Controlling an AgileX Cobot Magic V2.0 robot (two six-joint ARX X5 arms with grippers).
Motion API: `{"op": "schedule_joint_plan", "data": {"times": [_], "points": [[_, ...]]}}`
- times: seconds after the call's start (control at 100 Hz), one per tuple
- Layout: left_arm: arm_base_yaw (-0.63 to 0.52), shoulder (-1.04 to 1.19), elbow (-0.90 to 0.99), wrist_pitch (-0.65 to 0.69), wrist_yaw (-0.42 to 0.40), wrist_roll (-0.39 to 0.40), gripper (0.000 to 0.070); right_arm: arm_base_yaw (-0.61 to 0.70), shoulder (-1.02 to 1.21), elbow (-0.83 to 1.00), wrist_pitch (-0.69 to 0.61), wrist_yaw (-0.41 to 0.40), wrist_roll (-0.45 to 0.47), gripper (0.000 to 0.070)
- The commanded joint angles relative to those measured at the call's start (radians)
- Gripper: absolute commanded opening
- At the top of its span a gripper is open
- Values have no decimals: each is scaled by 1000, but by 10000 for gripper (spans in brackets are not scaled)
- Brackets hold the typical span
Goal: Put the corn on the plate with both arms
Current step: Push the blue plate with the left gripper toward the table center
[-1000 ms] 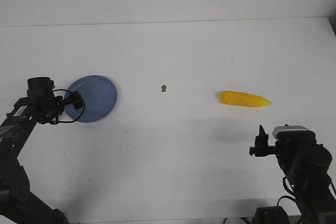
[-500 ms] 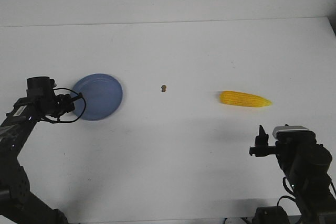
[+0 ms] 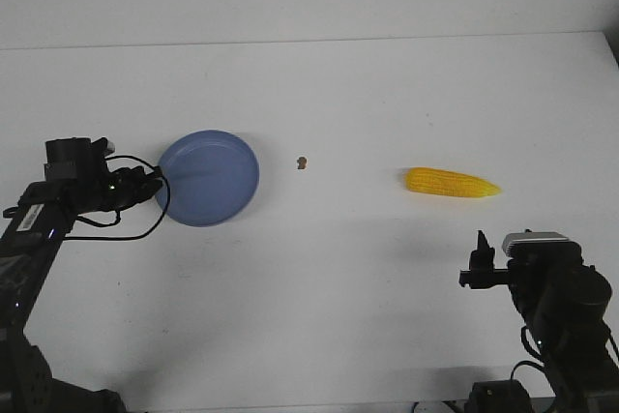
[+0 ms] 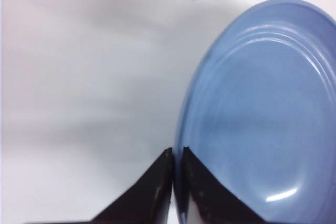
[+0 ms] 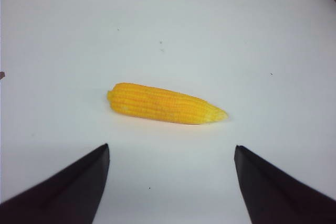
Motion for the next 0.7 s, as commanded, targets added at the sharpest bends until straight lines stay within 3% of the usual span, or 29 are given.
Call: {"op": "schedule_joint_plan", "data": {"times": [0.0,0.39,0.69], "points": [[-32,-11,8,-6,19,0,9,2,5,16,10,-1,11,502],[-353,-43,-105,18,36,1,8,2,5,16,10,-1,10,502],[-454,-31,-222,89,10,0,8,2,5,16,10,-1,10,502]]}}
